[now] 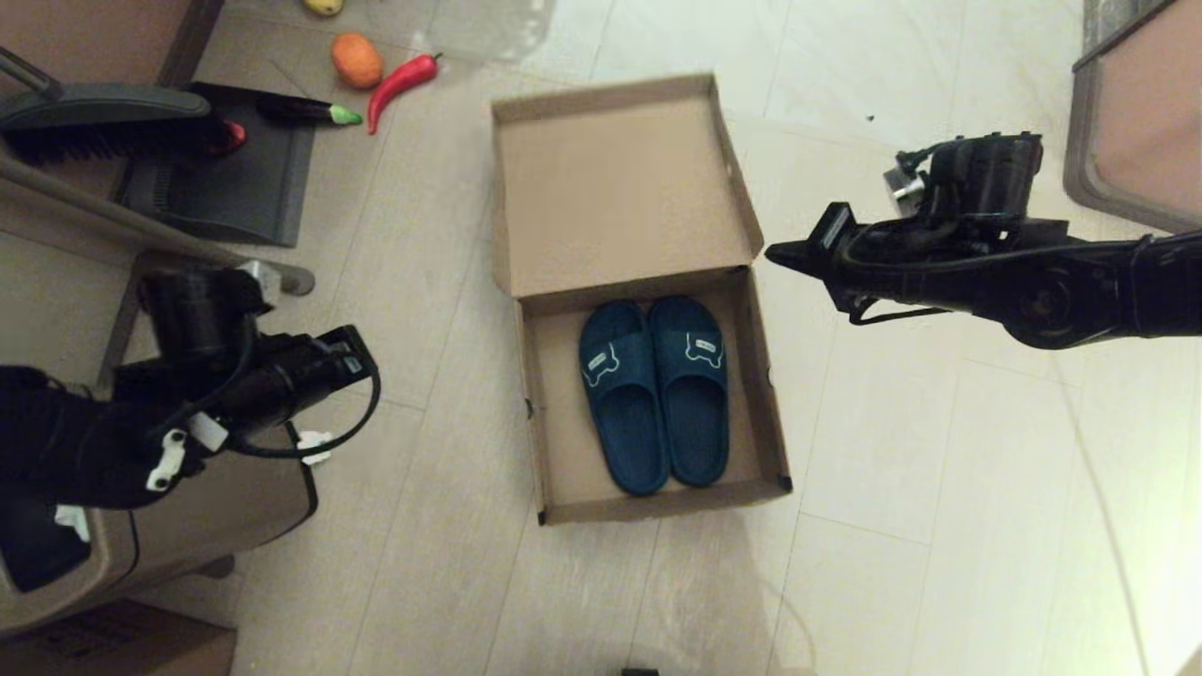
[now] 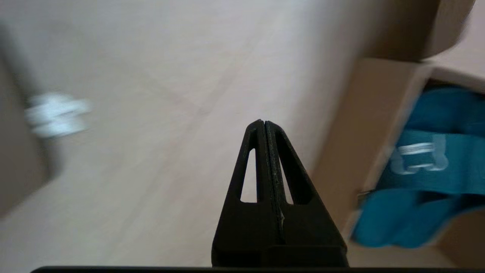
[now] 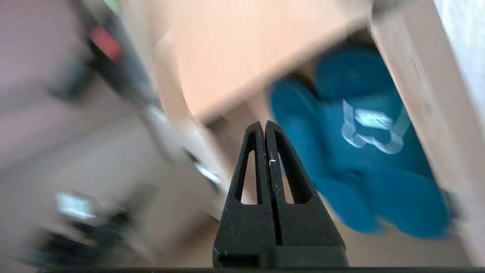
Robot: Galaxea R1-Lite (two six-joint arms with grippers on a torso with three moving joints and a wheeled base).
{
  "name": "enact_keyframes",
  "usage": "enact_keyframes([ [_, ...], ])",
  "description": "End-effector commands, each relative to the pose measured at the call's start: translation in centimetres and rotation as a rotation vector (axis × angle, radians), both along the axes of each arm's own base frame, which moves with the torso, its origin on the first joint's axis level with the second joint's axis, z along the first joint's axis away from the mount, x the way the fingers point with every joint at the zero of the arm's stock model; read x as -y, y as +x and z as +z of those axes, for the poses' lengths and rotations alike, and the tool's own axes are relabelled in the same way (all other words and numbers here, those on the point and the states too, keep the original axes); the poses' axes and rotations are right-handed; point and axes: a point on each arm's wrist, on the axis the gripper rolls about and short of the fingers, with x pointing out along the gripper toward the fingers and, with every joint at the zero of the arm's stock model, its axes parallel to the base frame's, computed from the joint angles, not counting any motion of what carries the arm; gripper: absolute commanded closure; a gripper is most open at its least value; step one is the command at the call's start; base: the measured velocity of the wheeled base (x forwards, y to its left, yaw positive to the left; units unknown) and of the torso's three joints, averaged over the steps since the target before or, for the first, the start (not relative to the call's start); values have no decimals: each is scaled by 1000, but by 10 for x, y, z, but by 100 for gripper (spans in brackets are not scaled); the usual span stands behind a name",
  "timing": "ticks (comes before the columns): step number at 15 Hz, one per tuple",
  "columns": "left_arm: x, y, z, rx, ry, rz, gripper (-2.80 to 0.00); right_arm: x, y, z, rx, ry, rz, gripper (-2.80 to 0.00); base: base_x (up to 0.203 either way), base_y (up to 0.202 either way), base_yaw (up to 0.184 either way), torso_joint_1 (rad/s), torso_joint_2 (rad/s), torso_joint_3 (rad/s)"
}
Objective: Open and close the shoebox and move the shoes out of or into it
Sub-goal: Open the shoe box
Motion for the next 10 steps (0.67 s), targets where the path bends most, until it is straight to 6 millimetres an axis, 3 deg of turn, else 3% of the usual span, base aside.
enact_keyframes([
  [1, -17, -19, 7, 14, 1, 47, 0, -7, -1, -9, -17, -87, 29, 0, 0, 0, 0, 0, 0, 0],
  [4, -31, -29, 10, 20, 38, 73, 0, -16, -10, -26, -96, -260, 80, 0, 0, 0, 0, 0, 0, 0],
  [6, -39, -32, 13, 29, 45, 91, 0, -26, -7, -51, -147, -423, -8, 0, 0, 0, 0, 0, 0, 0],
  [9, -40, -42, 13, 23, 46, 96, 0, -62, 0, -93, -202, -648, -167, 0, 0, 0, 0, 0, 0, 0],
  [10, -40, -46, 12, 21, 48, 96, 0, -73, -3, -96, -195, -671, -148, 0, 0, 0, 0, 0, 0, 0],
])
